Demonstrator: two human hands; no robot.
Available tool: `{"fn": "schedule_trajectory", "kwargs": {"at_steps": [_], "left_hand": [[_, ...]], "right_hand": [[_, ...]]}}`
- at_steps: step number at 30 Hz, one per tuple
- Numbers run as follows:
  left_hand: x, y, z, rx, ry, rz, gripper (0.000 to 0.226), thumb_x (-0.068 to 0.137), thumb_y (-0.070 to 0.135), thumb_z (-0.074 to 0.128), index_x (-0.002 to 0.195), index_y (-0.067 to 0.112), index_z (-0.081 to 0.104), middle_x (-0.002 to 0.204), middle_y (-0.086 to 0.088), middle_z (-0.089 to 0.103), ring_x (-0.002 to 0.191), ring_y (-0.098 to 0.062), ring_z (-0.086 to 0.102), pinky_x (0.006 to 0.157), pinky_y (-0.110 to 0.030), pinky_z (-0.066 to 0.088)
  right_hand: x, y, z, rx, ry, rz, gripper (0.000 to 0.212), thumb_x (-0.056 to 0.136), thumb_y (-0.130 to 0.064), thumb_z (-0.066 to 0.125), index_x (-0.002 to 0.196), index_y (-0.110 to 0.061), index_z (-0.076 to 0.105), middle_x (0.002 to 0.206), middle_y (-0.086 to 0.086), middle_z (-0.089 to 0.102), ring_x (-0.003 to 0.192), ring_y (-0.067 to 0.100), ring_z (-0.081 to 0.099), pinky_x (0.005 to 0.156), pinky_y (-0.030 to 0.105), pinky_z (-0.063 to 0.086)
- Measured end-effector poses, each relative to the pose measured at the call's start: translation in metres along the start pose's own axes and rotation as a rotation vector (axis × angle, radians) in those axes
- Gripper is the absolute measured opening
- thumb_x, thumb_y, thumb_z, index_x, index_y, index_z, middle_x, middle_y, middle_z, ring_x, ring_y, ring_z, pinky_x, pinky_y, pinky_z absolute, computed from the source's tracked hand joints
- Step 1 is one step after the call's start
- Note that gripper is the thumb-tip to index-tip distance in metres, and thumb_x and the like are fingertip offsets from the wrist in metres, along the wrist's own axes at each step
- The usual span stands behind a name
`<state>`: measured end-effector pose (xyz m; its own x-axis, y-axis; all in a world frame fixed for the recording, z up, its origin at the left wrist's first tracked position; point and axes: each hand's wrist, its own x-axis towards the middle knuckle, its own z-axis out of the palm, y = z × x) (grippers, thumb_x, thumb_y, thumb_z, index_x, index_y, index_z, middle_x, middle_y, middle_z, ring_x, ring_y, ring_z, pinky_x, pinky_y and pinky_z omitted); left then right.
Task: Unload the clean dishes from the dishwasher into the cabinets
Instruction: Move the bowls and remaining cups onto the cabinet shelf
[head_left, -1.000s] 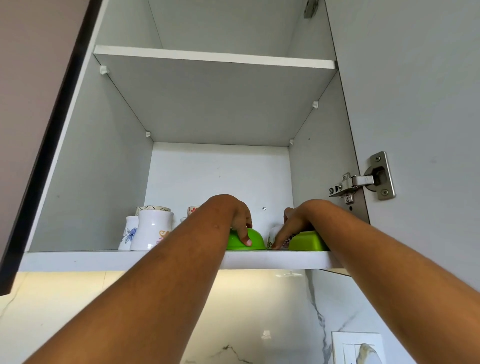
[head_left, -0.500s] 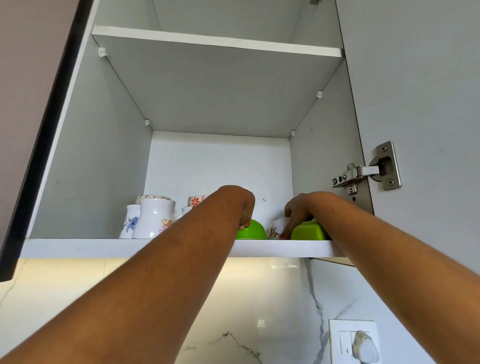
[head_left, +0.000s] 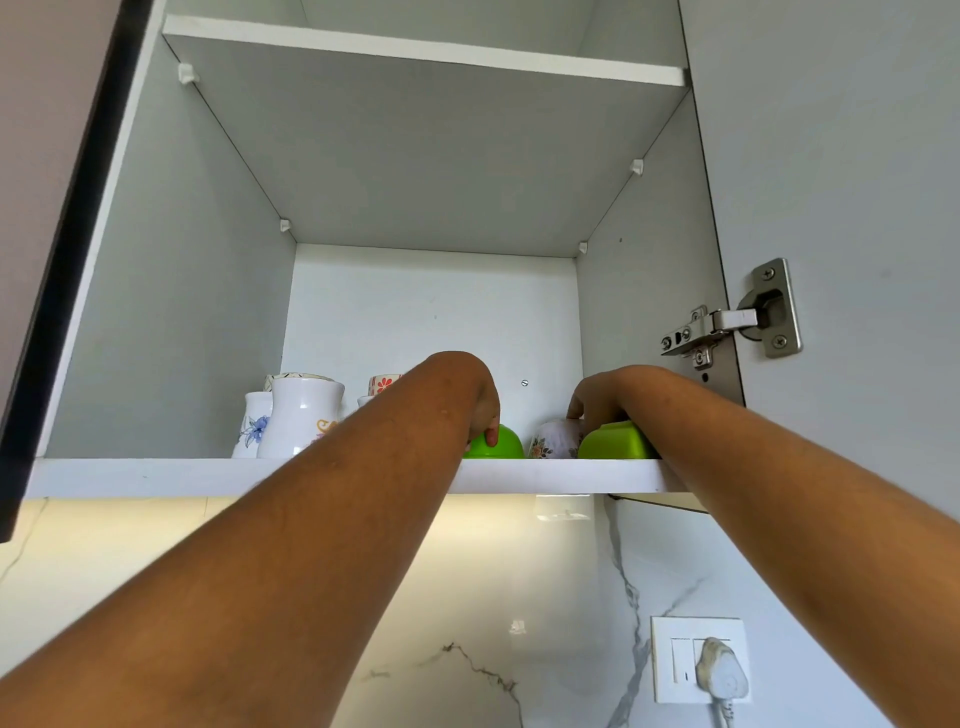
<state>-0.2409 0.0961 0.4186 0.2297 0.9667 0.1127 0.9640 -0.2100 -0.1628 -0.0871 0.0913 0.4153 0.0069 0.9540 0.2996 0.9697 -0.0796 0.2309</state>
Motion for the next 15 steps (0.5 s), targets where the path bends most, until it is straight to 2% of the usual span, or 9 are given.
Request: {"fn": "schedule_trajectory", "kwargs": {"at_steps": [3, 4, 7, 11, 15], "left_hand": [[0.002, -0.001, 0.000, 0.078, 0.015, -0.024, 0.050, 0.090, 0.010, 0.056, 0.138, 0.018, 0.044, 0.145, -0.011, 0.035, 0.112, -0.029, 0.046, 0.080, -0.034, 0.044], [0.003, 0.000, 0.001, 0.128, 0.030, -0.025, 0.055, 0.090, 0.010, 0.056, 0.140, 0.021, 0.040, 0.146, -0.010, 0.034, 0.117, -0.029, 0.045, 0.081, -0.034, 0.045], [0.006, 0.003, 0.002, 0.303, 0.014, -0.033, 0.063, 0.091, 0.010, 0.054, 0.146, 0.024, 0.026, 0.149, -0.010, 0.030, 0.123, -0.028, 0.043, 0.101, -0.037, 0.040], [0.002, 0.009, -0.002, 0.416, -0.014, -0.068, 0.061, 0.096, 0.017, 0.043, 0.150, 0.025, 0.015, 0.153, -0.008, 0.027, 0.128, -0.029, 0.042, 0.096, -0.035, 0.037], [-0.002, 0.011, -0.003, 0.454, -0.032, -0.092, 0.058, 0.097, 0.016, 0.039, 0.150, 0.020, 0.017, 0.153, -0.010, 0.027, 0.133, -0.029, 0.038, 0.101, -0.037, 0.035]], "right_hand": [[0.001, 0.000, 0.000, 0.002, -0.012, 0.005, 0.041, 0.091, -0.014, 0.054, 0.132, -0.008, 0.053, 0.133, 0.011, 0.056, 0.120, 0.027, 0.054, 0.102, 0.037, 0.044], [0.002, 0.000, 0.000, 0.003, -0.017, 0.006, 0.042, 0.091, -0.014, 0.054, 0.132, -0.008, 0.053, 0.133, 0.011, 0.055, 0.120, 0.027, 0.054, 0.102, 0.037, 0.044], [0.003, 0.001, 0.000, -0.009, -0.018, 0.005, 0.042, 0.092, -0.014, 0.053, 0.133, -0.008, 0.052, 0.134, 0.011, 0.054, 0.121, 0.027, 0.053, 0.103, 0.037, 0.043], [0.004, 0.001, 0.000, -0.012, -0.019, -0.002, 0.041, 0.093, -0.014, 0.051, 0.134, -0.008, 0.051, 0.136, 0.010, 0.053, 0.122, 0.026, 0.052, 0.103, 0.035, 0.042], [0.005, 0.001, 0.001, -0.016, -0.026, -0.005, 0.041, 0.092, -0.013, 0.052, 0.133, -0.008, 0.053, 0.134, 0.011, 0.054, 0.120, 0.027, 0.053, 0.103, 0.037, 0.043]]}}
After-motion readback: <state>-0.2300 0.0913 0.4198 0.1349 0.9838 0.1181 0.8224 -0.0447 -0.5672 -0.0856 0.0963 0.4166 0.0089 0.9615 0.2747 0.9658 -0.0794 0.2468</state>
